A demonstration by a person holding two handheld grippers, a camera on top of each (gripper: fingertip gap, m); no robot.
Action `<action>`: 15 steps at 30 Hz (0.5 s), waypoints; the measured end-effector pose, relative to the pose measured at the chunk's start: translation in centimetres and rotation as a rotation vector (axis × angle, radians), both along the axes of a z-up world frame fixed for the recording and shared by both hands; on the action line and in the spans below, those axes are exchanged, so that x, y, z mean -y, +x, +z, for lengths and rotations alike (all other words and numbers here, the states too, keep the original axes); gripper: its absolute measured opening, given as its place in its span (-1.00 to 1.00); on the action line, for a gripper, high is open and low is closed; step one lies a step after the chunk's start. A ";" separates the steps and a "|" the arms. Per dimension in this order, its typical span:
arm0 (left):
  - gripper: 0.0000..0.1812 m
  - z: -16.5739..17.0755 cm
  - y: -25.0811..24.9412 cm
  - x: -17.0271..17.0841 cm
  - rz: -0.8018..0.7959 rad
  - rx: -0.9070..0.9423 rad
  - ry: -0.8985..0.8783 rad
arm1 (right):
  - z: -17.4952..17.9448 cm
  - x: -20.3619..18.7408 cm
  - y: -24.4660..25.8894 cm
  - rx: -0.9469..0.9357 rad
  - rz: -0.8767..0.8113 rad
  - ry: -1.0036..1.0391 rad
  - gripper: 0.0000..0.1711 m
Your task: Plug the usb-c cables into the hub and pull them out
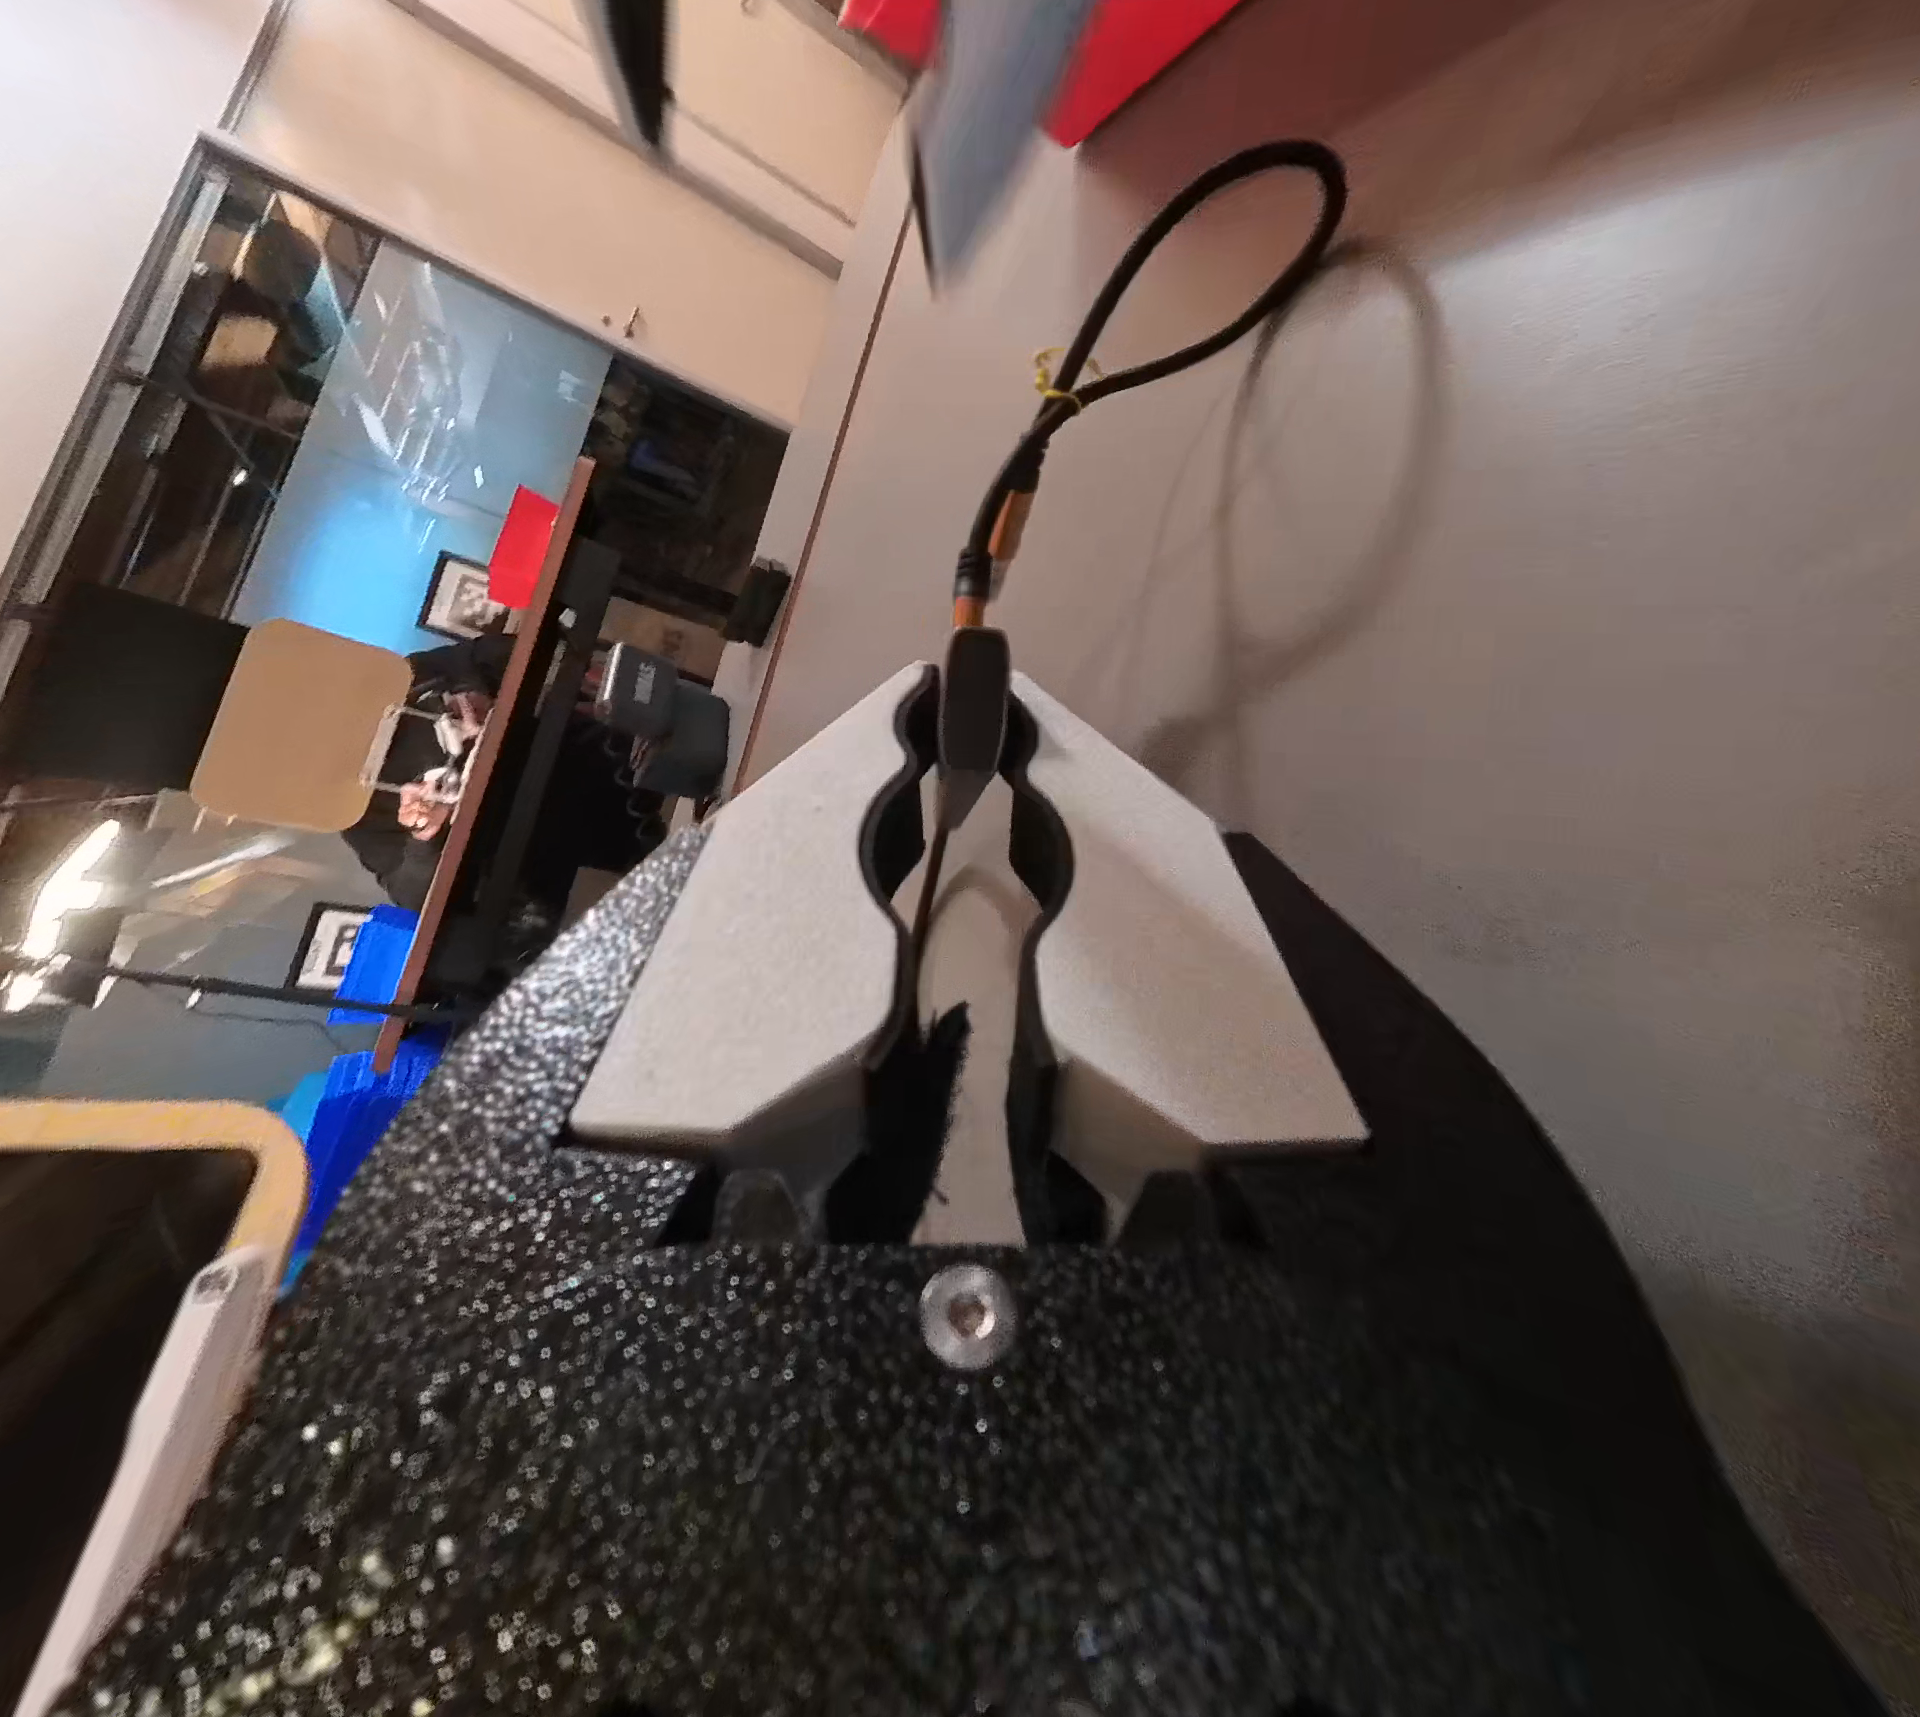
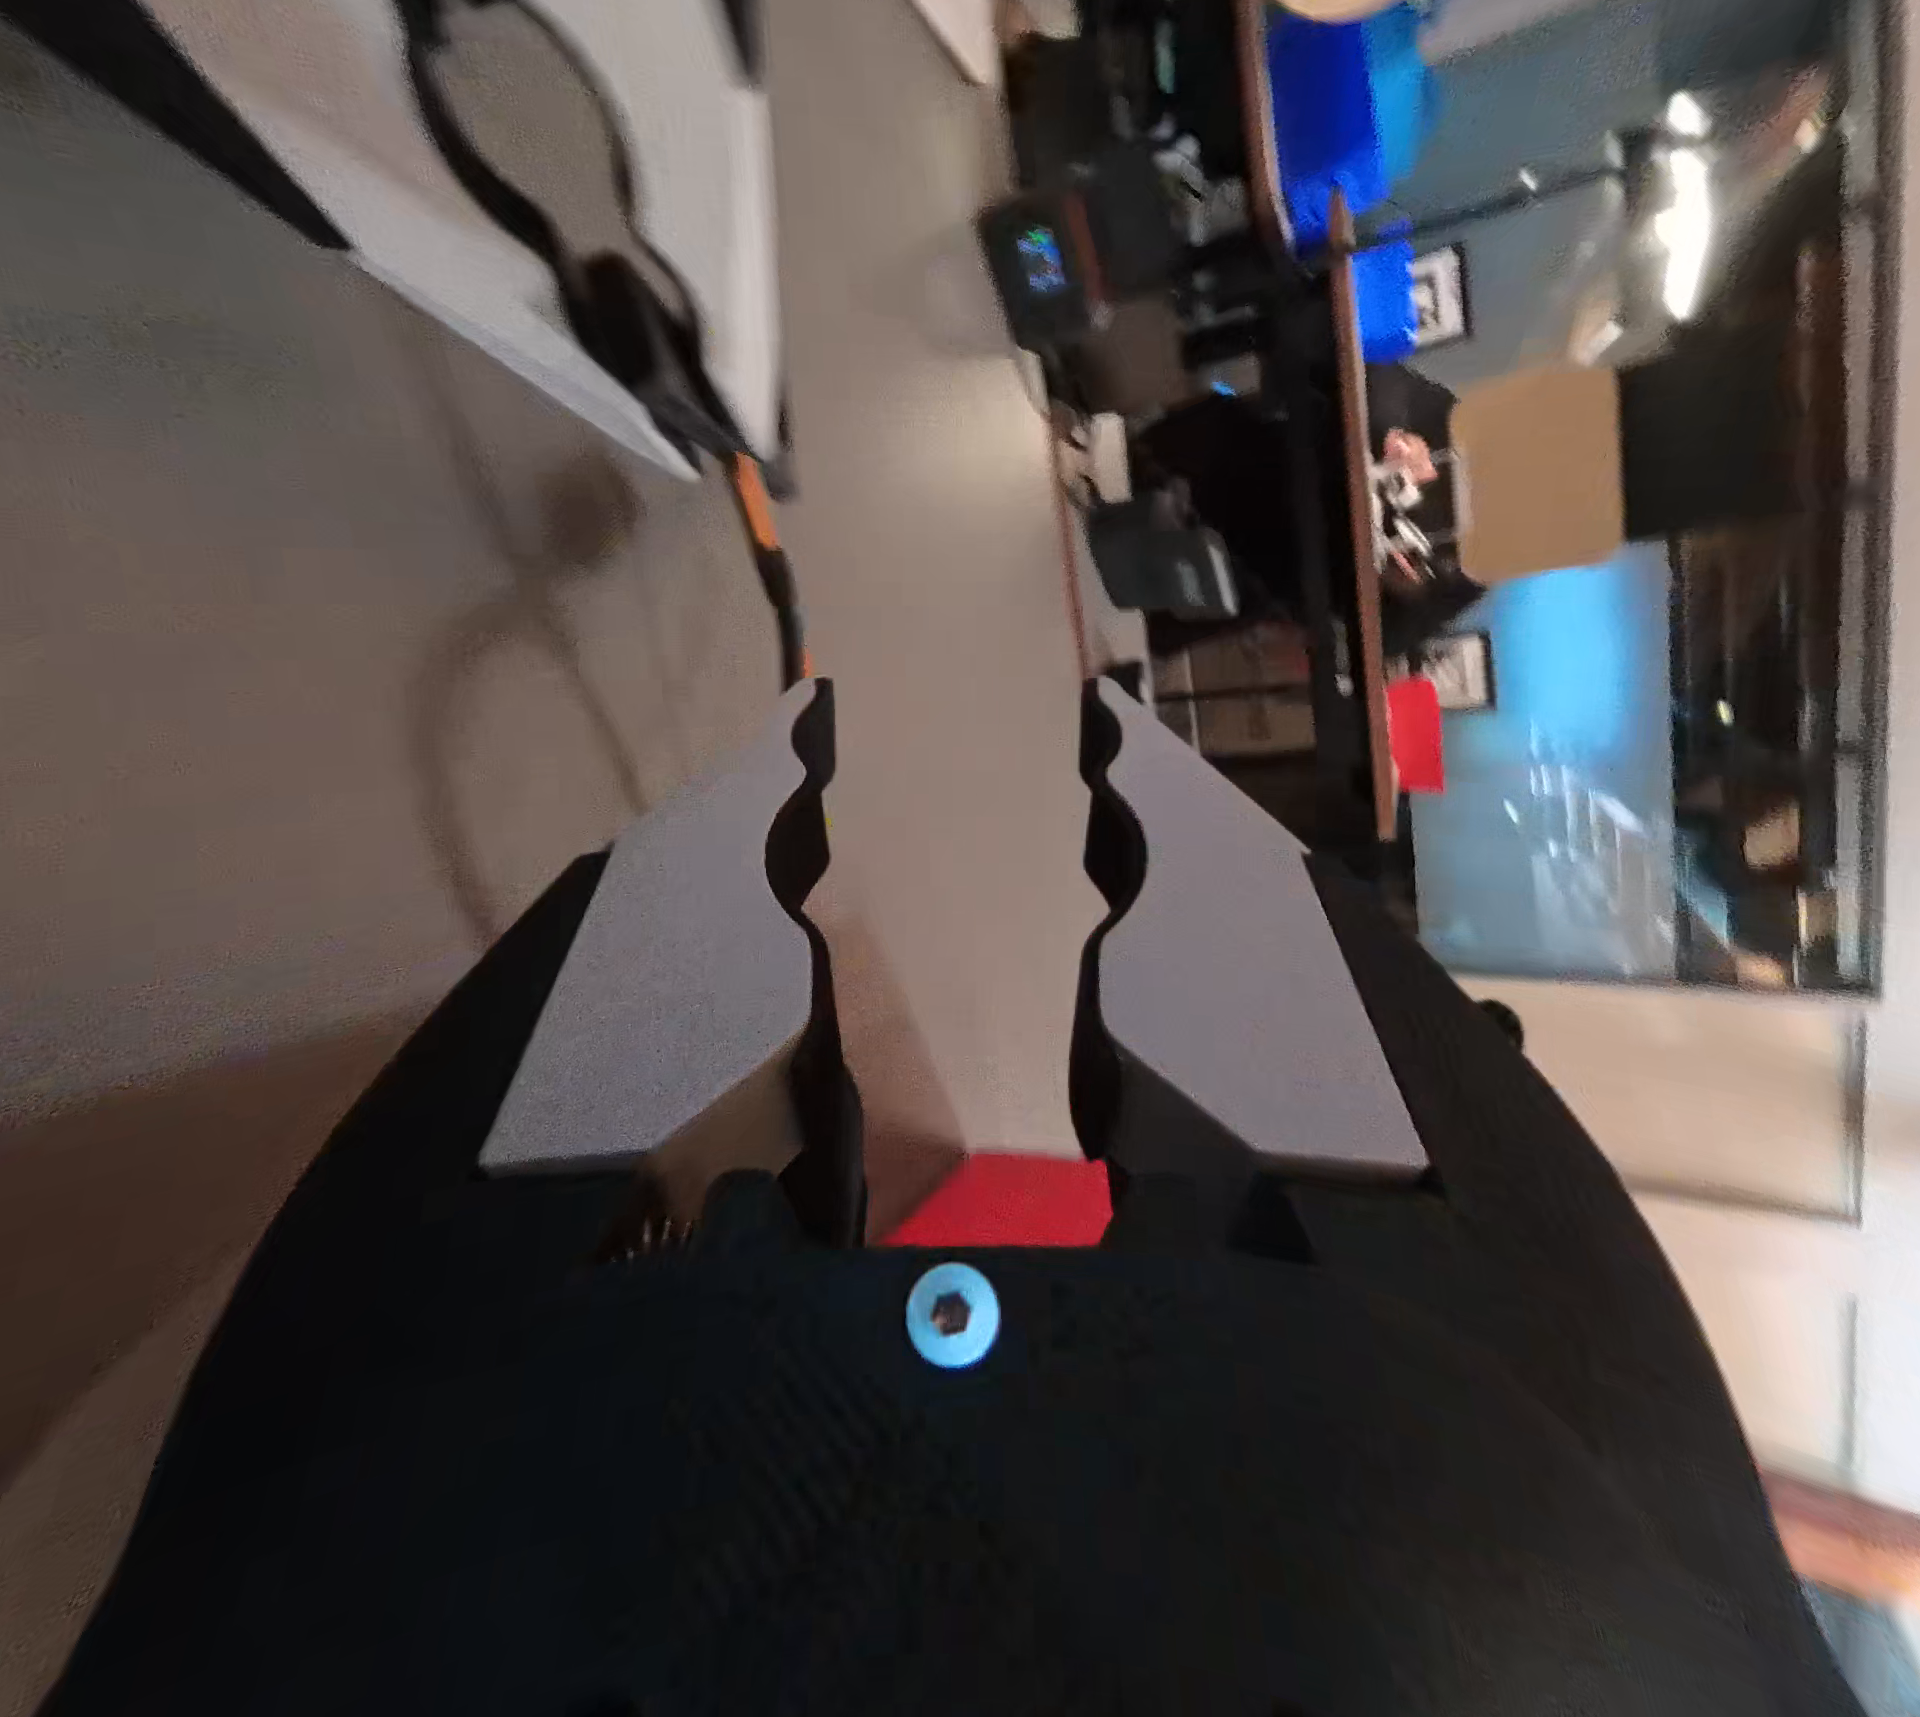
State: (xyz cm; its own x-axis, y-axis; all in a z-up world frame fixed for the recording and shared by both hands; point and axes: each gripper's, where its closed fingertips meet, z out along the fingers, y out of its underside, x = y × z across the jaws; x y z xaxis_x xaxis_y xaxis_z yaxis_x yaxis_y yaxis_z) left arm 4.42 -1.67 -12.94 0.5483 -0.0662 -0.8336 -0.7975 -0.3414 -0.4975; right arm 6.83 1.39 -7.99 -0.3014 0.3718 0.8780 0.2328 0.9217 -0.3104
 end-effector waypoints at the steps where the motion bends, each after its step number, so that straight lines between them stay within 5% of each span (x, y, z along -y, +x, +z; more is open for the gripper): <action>1: -0.91 -0.2 0.3 0.1 -0.024 0.011 -0.004 | -1.7 0.5 -1.0 0.037 0.023 0.019 -0.46; 5: -0.91 0.0 0.4 0.5 -0.059 0.062 0.011 | -6.6 1.7 -3.0 0.154 0.119 -0.068 -0.53; 9: -0.90 -0.3 0.8 0.8 -0.111 0.089 -0.001 | -6.5 2.8 -3.9 0.039 0.198 -0.008 -0.91; 11: -0.88 0.1 0.7 1.0 -0.107 0.096 0.021 | -6.2 3.0 -3.9 0.023 0.210 -0.007 -0.93; 14: -0.41 0.7 -0.8 0.8 -0.028 0.145 0.053 | -6.0 3.3 -3.6 0.034 0.235 -0.055 -0.93; 15: -0.45 -0.2 -1.3 0.9 -0.011 0.155 0.003 | -6.1 3.4 -3.5 0.037 0.241 -0.053 -0.93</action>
State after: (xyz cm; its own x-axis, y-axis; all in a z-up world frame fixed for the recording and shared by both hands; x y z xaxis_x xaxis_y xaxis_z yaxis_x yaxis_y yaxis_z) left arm 3.15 -2.52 -13.19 0.6700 -0.0709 -0.7390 -0.7146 -0.3313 -0.6161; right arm 3.38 -2.00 -14.08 -0.4190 0.3300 0.8459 0.0202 0.9348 -0.3547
